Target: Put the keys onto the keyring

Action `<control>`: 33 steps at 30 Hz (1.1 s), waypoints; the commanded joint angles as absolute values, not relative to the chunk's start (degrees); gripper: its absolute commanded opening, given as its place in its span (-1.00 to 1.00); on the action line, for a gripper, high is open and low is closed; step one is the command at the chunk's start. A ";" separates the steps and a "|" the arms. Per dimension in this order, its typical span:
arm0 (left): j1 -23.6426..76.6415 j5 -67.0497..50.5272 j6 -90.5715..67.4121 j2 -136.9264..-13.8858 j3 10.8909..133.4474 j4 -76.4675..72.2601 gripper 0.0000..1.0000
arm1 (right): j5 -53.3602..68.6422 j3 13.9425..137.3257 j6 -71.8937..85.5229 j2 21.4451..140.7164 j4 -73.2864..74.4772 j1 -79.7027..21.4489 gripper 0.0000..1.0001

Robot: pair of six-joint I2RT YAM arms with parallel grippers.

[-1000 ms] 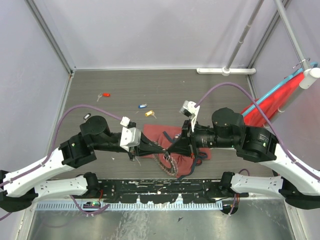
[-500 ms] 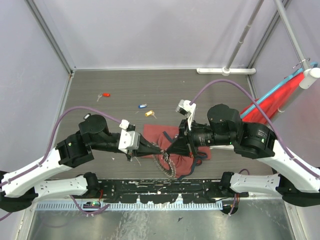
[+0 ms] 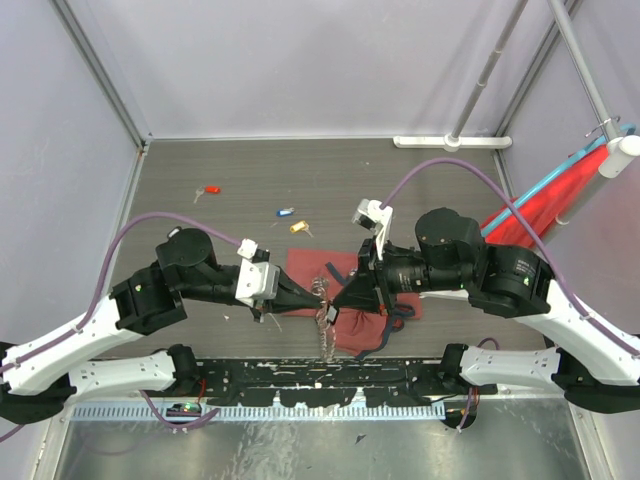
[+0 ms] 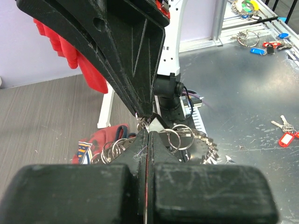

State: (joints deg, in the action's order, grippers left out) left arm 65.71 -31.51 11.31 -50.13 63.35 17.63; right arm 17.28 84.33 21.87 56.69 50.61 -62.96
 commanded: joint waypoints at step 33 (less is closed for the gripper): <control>65.91 -36.13 8.44 -48.59 65.18 14.24 -1.00 | 12.03 77.11 22.69 50.51 41.94 -62.55 -0.67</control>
